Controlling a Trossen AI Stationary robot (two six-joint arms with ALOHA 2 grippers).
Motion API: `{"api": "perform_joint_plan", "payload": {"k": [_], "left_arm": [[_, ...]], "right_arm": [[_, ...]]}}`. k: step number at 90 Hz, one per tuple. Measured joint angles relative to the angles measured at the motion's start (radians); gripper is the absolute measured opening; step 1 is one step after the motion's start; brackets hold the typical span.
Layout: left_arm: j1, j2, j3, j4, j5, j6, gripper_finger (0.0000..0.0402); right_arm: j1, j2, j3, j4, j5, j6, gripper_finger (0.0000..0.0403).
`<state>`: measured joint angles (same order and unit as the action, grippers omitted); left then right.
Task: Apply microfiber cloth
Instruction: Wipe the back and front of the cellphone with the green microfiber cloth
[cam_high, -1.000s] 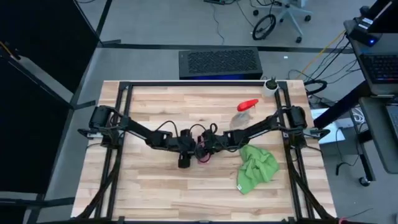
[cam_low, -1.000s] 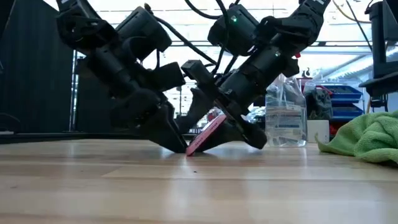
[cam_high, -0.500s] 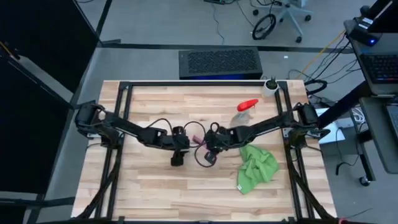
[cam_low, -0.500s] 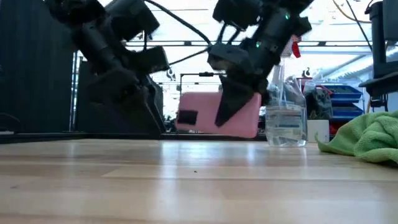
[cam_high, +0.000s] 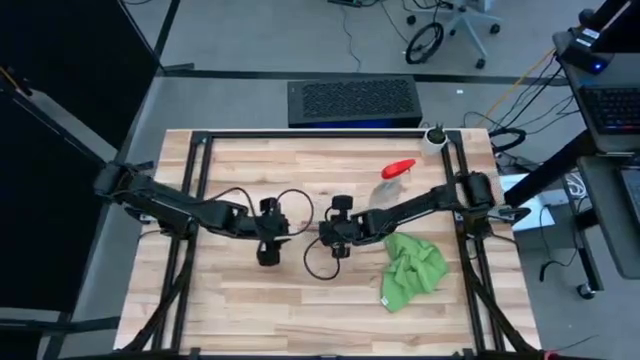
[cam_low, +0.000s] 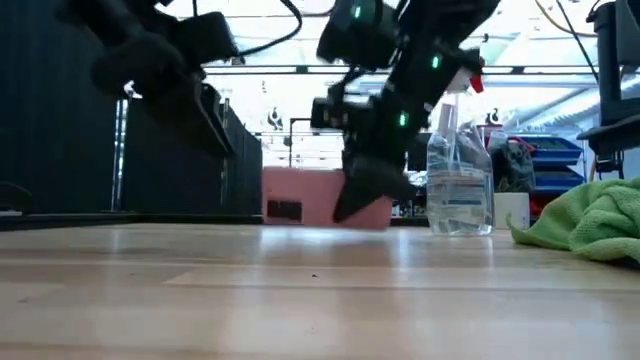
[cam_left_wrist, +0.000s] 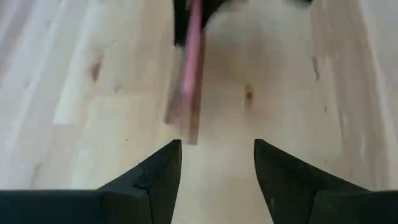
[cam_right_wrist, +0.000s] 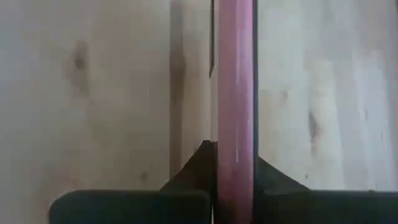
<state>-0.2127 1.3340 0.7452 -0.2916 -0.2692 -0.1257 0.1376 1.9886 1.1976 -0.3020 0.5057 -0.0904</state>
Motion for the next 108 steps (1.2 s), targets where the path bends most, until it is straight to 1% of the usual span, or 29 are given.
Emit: {"api": "perform_joint_plan", "payload": {"k": [5,16,47,65,76,94,101,108], "left_arm": [[0.0,-0.01,0.0,0.001,-0.001,0.0,0.0184],[0.001,-0.014,0.0,-0.001,-0.002,0.0,0.0184],[0.006,-0.014,0.0,-0.007,-0.001,0.008,0.0184],[0.006,-0.014,0.0,-0.008,-0.001,0.009,0.0184],[0.006,-0.014,0.0,-0.009,-0.001,0.009,0.0184],[0.006,-0.014,0.0,-0.009,-0.001,0.009,0.0184],[0.006,-0.014,0.0,-0.009,-0.001,0.009,0.0184],[0.006,-0.014,0.0,-0.009,-0.001,0.008,0.0184]], "right_arm": [[0.0,0.021,0.0,0.021,0.033,-0.024,0.001],[-0.001,0.044,0.004,0.064,0.041,-0.032,0.003],[-0.001,0.053,0.004,0.064,0.032,-0.033,0.0132],[0.0,0.052,0.004,0.064,0.034,-0.005,0.0173],[0.0,0.052,0.003,0.064,0.027,0.038,0.0188],[0.001,0.05,0.01,0.072,-0.058,0.145,0.0203],[0.001,0.052,0.023,0.072,-0.075,0.152,0.0205],[0.002,0.054,0.026,0.1,-0.081,0.122,0.0205]]}}
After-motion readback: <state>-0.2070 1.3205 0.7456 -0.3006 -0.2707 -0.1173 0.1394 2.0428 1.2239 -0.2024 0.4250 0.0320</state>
